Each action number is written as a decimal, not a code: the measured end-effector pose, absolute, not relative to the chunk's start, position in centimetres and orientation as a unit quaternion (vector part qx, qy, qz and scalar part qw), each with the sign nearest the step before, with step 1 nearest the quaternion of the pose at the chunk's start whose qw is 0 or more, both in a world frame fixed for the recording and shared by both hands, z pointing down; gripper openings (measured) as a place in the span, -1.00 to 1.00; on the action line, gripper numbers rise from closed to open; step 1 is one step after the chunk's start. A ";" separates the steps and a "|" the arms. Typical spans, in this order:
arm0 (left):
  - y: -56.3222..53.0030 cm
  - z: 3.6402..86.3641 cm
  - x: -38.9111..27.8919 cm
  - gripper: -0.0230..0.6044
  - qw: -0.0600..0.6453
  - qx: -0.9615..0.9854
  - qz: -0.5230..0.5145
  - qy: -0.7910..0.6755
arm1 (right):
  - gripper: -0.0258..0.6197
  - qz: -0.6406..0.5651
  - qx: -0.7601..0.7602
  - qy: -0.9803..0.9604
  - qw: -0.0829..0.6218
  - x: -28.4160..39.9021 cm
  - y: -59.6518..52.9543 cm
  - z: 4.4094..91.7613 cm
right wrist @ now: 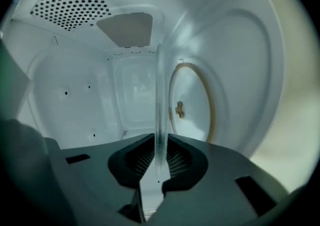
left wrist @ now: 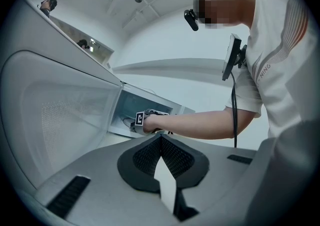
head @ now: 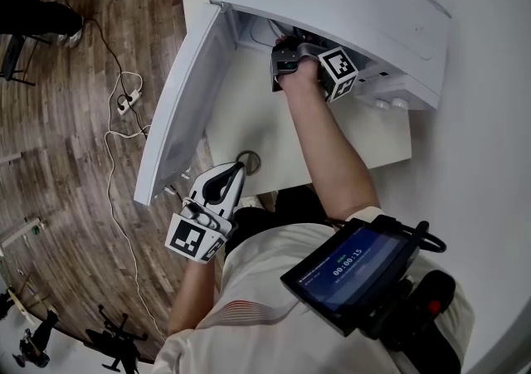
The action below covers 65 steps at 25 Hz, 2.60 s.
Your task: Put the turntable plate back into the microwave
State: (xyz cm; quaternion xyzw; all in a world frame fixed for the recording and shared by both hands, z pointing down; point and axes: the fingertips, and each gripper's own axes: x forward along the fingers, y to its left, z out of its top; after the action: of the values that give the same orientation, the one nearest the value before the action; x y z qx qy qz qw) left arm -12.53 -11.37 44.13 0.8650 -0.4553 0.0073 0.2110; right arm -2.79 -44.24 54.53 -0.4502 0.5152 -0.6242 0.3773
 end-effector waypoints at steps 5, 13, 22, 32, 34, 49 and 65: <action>-11.3 43.9 -12.6 -0.90 0.211 0.866 0.005 -0.453 | -0.49 -0.644 -0.441 0.498 0.377 -3.4 -43.3 55.3; -11.0 44.0 -12.7 -0.90 0.211 0.867 0.004 -0.451 | -0.30 -0.643 -0.431 0.511 0.374 -3.3 -42.9 55.4; -11.0 44.2 -12.4 -0.90 0.217 0.868 -0.004 -0.446 | -0.19 -0.657 -0.420 0.509 0.365 -3.2 -42.2 55.5; -10.4 44.6 -12.3 -0.90 0.225 0.866 -0.009 -0.446 | -0.19 -0.697 -0.400 0.496 0.330 -3.8 -41.1 56.1; -10.3 44.6 -12.3 -0.90 0.224 0.867 -0.011 -0.445 | -0.19 -0.707 -0.399 0.490 0.317 -3.8 -41.1 56.2; -10.1 44.6 -11.9 -0.90 0.225 0.870 -0.014 -0.437 | -0.19 -0.724 -0.392 0.502 0.265 -4.8 -39.3 56.7; -10.1 44.7 -12.0 -0.90 0.226 0.872 -0.013 -0.434 | -0.19 -0.737 -0.380 0.506 0.238 -5.3 -38.1 57.4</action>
State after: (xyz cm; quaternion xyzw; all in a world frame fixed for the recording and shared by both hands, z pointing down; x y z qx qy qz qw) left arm -11.95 -10.07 44.66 0.8721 -0.4338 -0.0129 0.2260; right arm -5.31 -38.10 57.37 -0.3805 0.5057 -0.7367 0.2383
